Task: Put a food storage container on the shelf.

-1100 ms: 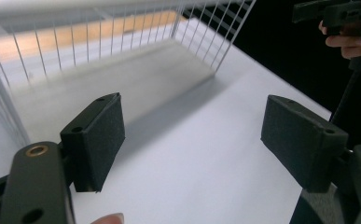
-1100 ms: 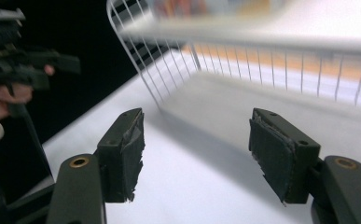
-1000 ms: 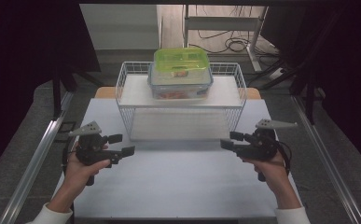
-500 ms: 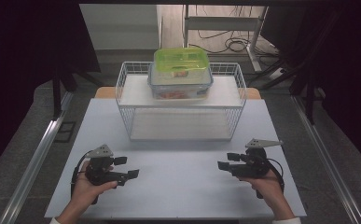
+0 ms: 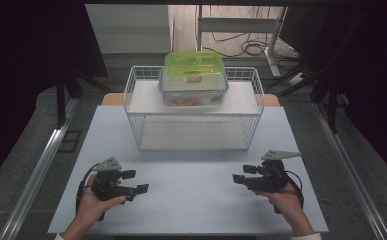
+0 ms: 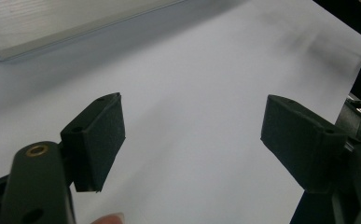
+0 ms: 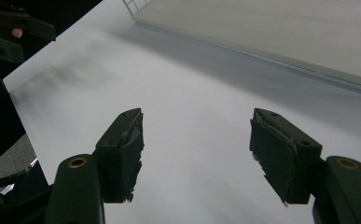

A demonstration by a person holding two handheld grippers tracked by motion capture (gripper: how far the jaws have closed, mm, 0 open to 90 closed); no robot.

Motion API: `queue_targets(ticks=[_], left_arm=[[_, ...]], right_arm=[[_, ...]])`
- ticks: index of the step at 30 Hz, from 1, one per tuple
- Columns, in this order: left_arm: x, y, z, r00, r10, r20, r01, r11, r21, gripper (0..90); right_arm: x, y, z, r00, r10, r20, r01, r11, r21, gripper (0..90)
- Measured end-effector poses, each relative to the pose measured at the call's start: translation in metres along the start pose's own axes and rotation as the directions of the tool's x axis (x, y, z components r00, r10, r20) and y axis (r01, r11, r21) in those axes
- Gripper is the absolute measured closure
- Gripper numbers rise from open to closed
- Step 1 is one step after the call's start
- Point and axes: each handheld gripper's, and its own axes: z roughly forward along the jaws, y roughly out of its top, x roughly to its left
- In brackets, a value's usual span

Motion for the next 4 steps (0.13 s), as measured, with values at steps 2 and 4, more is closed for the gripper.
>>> queue_targets(ticks=[2,4], left_arm=[[0.0013,-0.0016,0.0002,1.0,-0.008,0.004,0.008,1.0,-0.002,21.1],[0.0025,-0.0031,0.0004,1.0,-0.01,0.0,0.01,1.0,0.002,21.0]], right_arm=[[-0.0001,-0.0003,-0.0003,1.0,-0.001,0.002,0.001,1.0,-0.002,34.6],[-0.0008,-0.0014,0.0006,1.0,-0.005,0.002,0.005,1.0,0.001,34.0]])
